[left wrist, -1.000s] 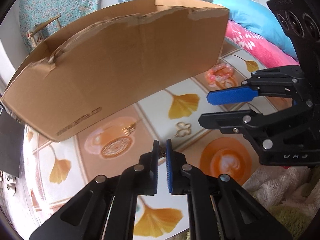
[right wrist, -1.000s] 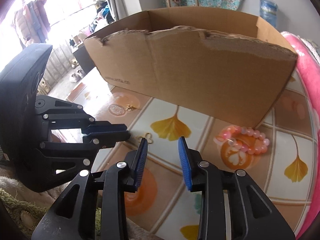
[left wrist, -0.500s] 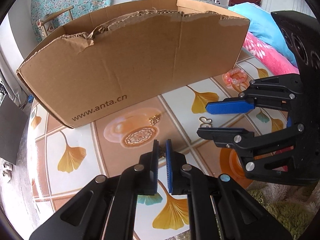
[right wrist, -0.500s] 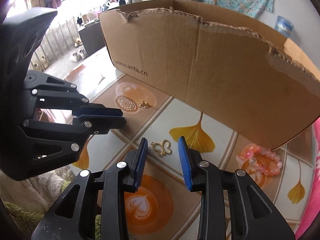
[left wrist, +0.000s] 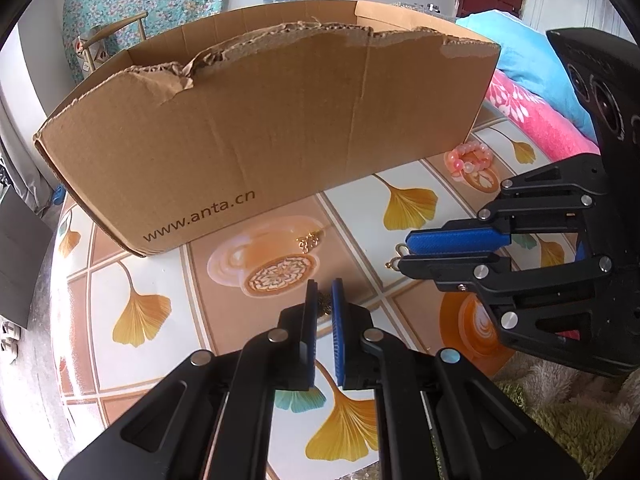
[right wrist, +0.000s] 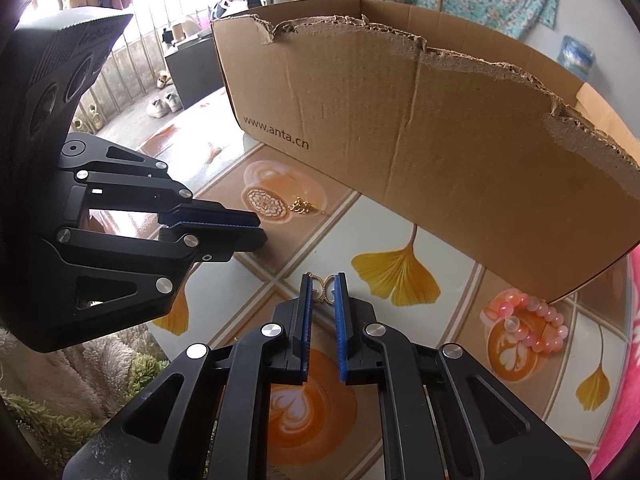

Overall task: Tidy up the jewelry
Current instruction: 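Carry the butterfly charm into the box and open the right tool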

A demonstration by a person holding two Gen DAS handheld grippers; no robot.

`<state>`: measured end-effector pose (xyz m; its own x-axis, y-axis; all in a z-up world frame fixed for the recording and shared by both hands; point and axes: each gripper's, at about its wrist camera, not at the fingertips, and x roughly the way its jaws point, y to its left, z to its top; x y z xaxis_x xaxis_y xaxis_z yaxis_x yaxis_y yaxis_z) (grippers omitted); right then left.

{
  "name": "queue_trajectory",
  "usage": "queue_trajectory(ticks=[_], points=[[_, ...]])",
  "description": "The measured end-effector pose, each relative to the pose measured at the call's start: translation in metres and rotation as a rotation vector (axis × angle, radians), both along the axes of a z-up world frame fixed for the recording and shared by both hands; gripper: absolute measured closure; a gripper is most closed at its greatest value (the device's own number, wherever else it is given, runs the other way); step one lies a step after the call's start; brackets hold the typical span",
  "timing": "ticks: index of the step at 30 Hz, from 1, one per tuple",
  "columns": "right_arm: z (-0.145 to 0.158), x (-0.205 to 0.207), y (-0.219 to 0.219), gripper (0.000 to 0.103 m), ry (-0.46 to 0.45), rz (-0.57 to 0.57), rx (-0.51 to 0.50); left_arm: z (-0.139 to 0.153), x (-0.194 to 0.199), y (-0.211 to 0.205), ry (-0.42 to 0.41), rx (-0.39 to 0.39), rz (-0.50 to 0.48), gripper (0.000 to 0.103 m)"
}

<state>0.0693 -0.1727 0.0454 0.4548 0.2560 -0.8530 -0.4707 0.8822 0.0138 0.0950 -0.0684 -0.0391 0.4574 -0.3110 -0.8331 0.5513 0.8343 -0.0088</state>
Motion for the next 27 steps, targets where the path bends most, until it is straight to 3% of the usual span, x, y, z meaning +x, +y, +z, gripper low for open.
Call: queue_trajectory(ticks=[7, 12, 21, 24, 27], points=[[0.008, -0.003, -0.005, 0.094, -0.021, -0.015, 0.011, 0.007, -0.002, 0.004, -0.011, -0.016, -0.004, 0.097], [0.021, -0.008, -0.011, 0.094, -0.053, -0.033, 0.027, 0.027, -0.009, 0.01, -0.036, -0.037, -0.014, 0.097], [0.085, -0.009, -0.029, 0.094, -0.202, -0.043, 0.121, 0.109, -0.016, 0.023, -0.169, -0.166, -0.068, 0.097], [0.114, 0.0, -0.042, 0.094, -0.285, -0.045, 0.162, 0.135, -0.005, 0.023, -0.231, -0.206, -0.089, 0.096], [0.13, 0.024, -0.056, 0.094, -0.338, -0.056, 0.162, 0.147, 0.018, 0.016, -0.23, -0.228, -0.094, 0.096]])
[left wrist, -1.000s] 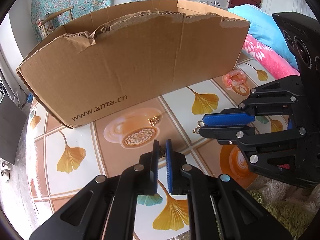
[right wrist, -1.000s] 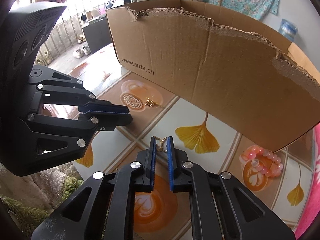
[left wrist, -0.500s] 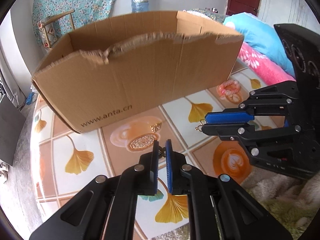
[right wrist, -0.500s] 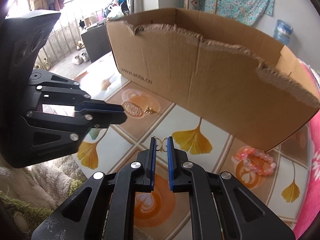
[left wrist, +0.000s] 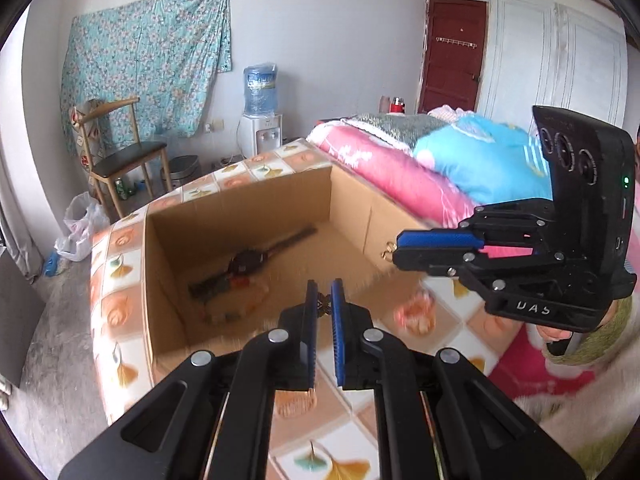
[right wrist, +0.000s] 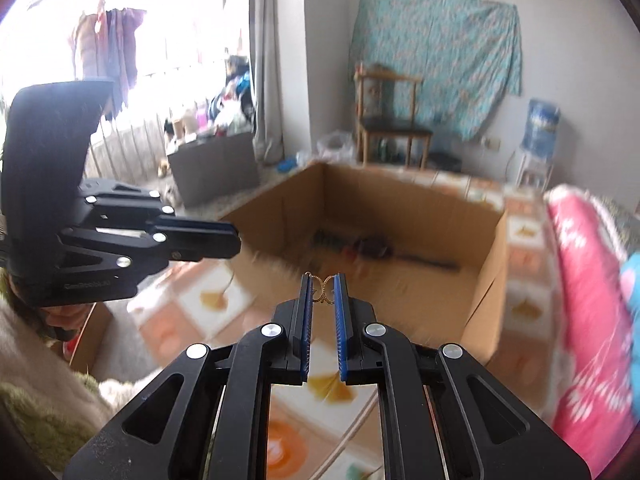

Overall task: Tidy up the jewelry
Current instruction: 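Carry the butterfly charm into the box and open the right tool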

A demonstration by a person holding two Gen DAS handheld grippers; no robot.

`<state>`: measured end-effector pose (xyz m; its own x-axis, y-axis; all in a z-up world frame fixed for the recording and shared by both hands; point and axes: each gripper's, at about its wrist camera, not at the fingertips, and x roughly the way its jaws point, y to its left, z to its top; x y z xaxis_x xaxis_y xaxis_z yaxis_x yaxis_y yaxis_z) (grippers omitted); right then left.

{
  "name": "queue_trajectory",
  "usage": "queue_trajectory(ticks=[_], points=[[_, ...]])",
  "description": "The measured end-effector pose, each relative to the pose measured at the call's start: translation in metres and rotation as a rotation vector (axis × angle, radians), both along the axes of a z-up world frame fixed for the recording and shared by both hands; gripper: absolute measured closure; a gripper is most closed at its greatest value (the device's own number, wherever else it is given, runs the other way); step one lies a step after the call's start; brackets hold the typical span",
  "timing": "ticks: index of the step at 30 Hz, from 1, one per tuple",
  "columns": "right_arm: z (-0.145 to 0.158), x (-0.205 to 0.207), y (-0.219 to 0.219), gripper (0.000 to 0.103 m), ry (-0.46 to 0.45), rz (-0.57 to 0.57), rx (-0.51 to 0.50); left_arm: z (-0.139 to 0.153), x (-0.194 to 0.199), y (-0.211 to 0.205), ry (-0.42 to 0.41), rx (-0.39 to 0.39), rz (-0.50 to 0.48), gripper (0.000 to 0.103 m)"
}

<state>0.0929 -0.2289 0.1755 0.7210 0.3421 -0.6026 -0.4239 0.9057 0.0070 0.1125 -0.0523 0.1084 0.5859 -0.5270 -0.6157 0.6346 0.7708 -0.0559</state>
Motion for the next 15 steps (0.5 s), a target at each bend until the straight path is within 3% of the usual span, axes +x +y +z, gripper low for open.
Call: queue_trajectory(ticks=[3, 8, 11, 15], points=[[-0.004, 0.034, -0.01, 0.094, 0.03, -0.009, -0.02, -0.003, 0.035, -0.014, 0.051, 0.019, 0.002, 0.096], [-0.027, 0.085, -0.026, 0.094, 0.204, -0.035, -0.02, -0.029, 0.105, -0.037, 0.274, 0.016, -0.011, 0.097], [-0.044, 0.111, -0.03, 0.094, 0.31, -0.045, -0.017, -0.048, 0.129, -0.051, 0.357, 0.071, 0.001, 0.096], [-0.059, 0.126, -0.029, 0.094, 0.379, -0.059, -0.064, -0.071, 0.155, -0.062, 0.461, 0.131, 0.034, 0.096]])
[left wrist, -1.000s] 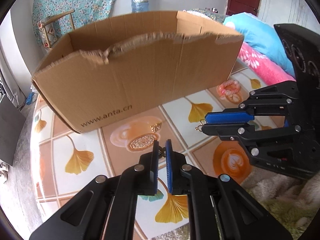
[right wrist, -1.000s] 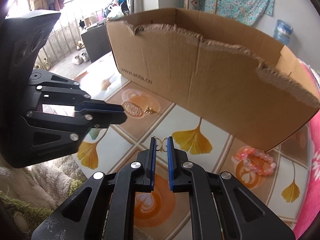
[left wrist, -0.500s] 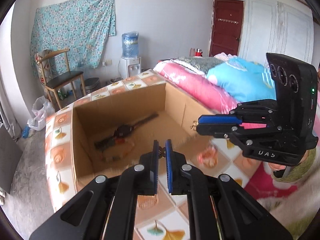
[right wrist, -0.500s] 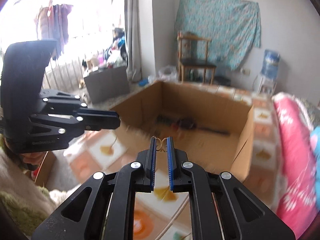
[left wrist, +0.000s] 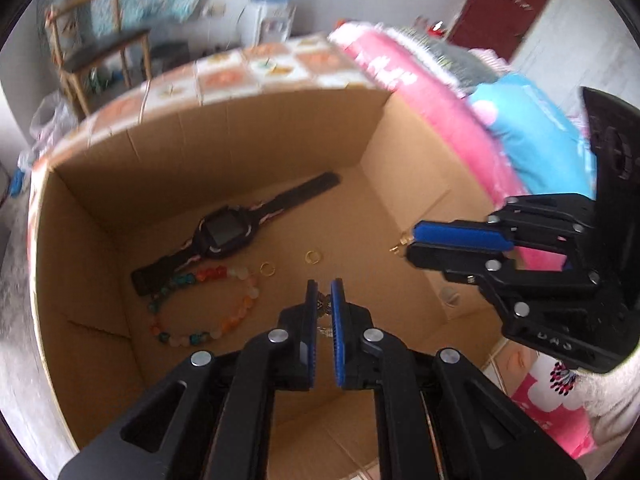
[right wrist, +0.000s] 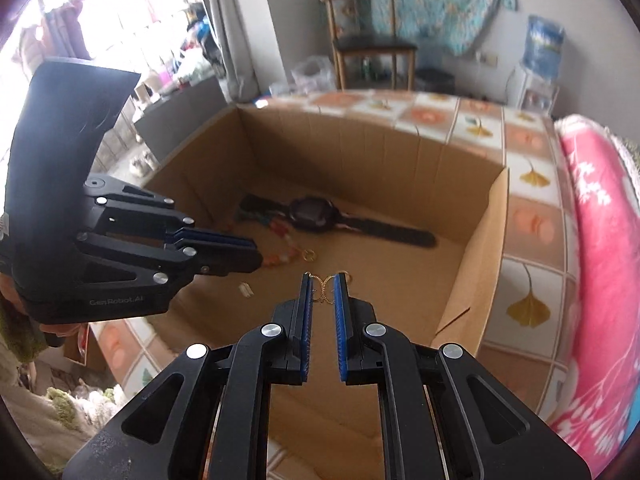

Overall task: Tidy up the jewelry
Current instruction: 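Carry the butterfly charm into the box and open the right tool, then withdraw both tools from the box toward the pink bead bracelet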

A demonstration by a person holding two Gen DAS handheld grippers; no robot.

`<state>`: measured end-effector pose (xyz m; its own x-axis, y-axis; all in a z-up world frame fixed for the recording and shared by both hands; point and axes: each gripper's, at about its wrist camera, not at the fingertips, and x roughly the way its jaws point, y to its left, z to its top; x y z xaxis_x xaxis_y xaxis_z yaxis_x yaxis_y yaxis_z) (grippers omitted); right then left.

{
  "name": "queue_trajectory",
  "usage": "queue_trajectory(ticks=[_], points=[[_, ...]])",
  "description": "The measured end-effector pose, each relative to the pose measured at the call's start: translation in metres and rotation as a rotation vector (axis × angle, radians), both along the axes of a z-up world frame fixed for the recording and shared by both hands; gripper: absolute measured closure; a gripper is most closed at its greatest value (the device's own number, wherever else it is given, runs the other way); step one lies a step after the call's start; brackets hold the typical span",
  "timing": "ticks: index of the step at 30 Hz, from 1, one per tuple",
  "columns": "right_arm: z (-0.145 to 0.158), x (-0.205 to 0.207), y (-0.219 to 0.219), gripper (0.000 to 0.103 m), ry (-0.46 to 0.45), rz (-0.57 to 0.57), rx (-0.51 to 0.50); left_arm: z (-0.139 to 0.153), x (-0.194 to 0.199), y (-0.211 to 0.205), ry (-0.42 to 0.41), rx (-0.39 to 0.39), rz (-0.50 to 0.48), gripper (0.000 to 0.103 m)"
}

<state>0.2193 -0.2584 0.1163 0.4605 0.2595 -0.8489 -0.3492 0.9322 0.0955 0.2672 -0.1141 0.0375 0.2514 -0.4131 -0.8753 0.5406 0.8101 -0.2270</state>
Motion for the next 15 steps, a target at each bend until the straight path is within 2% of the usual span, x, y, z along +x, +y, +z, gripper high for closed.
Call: queue_trajectory(ticks=[6, 7, 10, 15], points=[[-0.001, 0.0, 0.0, 0.092, -0.001, 0.0, -0.015, -0.014, 0.007, -0.007, 0.043, 0.043, 0.01, 0.095], [0.0, -0.001, -0.002, 0.092, -0.005, -0.005, -0.011, -0.015, 0.009, -0.007, 0.047, 0.043, 0.014, 0.092], [0.005, -0.008, -0.007, 0.092, -0.018, -0.024, 0.004, -0.014, 0.007, -0.002, 0.046, 0.025, 0.027, 0.084], [0.023, -0.025, -0.023, 0.091, -0.07, -0.06, 0.044, -0.006, 0.001, 0.007, 0.029, -0.018, 0.045, 0.083]])
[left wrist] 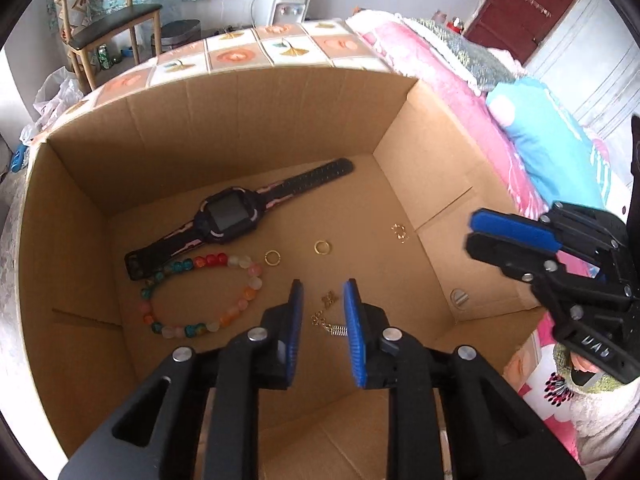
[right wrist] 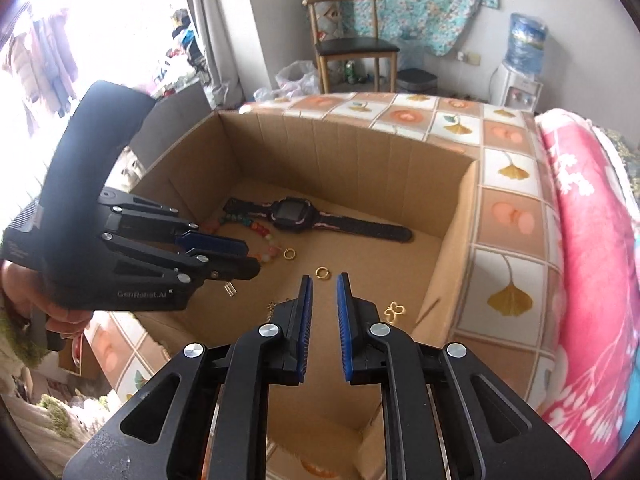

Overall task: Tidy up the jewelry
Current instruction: 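Withdraw both tools from the box toward the pink bead bracelet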

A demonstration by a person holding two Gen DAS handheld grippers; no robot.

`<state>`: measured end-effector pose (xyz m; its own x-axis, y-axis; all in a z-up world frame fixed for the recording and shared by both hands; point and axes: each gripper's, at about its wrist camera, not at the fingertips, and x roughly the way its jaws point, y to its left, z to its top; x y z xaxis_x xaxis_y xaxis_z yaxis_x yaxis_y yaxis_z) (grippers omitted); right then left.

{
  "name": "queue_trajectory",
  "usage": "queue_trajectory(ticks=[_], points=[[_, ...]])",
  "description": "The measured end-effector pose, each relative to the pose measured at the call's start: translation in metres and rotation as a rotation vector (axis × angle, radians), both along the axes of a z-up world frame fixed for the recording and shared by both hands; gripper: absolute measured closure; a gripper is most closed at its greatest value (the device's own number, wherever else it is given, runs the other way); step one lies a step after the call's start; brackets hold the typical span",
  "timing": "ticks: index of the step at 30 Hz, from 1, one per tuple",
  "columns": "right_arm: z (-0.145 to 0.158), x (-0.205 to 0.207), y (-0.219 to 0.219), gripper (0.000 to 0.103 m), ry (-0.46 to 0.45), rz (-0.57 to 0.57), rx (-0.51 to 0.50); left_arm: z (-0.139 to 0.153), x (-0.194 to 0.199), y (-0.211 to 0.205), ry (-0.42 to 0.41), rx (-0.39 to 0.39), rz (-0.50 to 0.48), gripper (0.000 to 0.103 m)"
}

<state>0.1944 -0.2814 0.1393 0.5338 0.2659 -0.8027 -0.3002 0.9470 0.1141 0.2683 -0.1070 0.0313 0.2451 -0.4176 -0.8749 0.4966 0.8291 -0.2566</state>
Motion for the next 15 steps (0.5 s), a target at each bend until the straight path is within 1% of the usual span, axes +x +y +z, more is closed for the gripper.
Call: queue_trajectory(ticks=[1, 3, 4, 5, 6, 8, 9, 11, 12, 13, 14, 15], points=[[0.004, -0.003, -0.002, 0.09, -0.013, -0.004, 0.01, 0.005, -0.003, 0.005, -0.012, -0.019, 0.011, 0.083], [0.017, -0.016, -0.01, 0.082, -0.051, -0.021, 0.039, 0.015, -0.008, 0.013, -0.036, -0.049, 0.026, 0.083], [0.022, -0.022, -0.014, 0.075, -0.066, -0.026, 0.054, 0.023, -0.015, 0.02, -0.061, -0.067, 0.034, 0.082], [0.029, -0.031, -0.018, 0.071, -0.091, -0.032, 0.074, 0.031, -0.022, 0.026, -0.086, -0.084, 0.043, 0.079], [0.036, -0.042, -0.021, 0.069, -0.115, -0.035, 0.09, 0.039, -0.029, 0.032, -0.109, -0.103, 0.049, 0.077], [0.046, -0.06, -0.024, 0.058, -0.151, -0.035, 0.113, 0.054, -0.048, 0.048, -0.157, -0.133, 0.061, 0.064], [0.051, -0.074, -0.026, 0.056, -0.176, -0.029, 0.129, 0.061, -0.061, 0.056, -0.191, -0.146, 0.062, 0.06], [0.053, -0.093, -0.026, 0.048, -0.2, -0.016, 0.149, 0.072, -0.086, 0.071, -0.248, -0.151, 0.06, 0.044], [0.052, -0.104, -0.025, 0.046, -0.203, -0.011, 0.158, 0.075, -0.098, 0.078, -0.27, -0.15, 0.058, 0.041], [0.048, -0.11, -0.023, 0.043, -0.198, -0.007, 0.162, 0.076, -0.114, 0.087, -0.288, -0.149, 0.057, 0.036], [0.041, -0.119, -0.021, 0.042, -0.187, -0.008, 0.164, 0.076, -0.123, 0.092, -0.293, -0.15, 0.054, 0.031], [0.037, -0.124, -0.02, 0.041, -0.174, -0.014, 0.163, 0.075, -0.132, 0.097, -0.292, -0.152, 0.051, 0.03]])
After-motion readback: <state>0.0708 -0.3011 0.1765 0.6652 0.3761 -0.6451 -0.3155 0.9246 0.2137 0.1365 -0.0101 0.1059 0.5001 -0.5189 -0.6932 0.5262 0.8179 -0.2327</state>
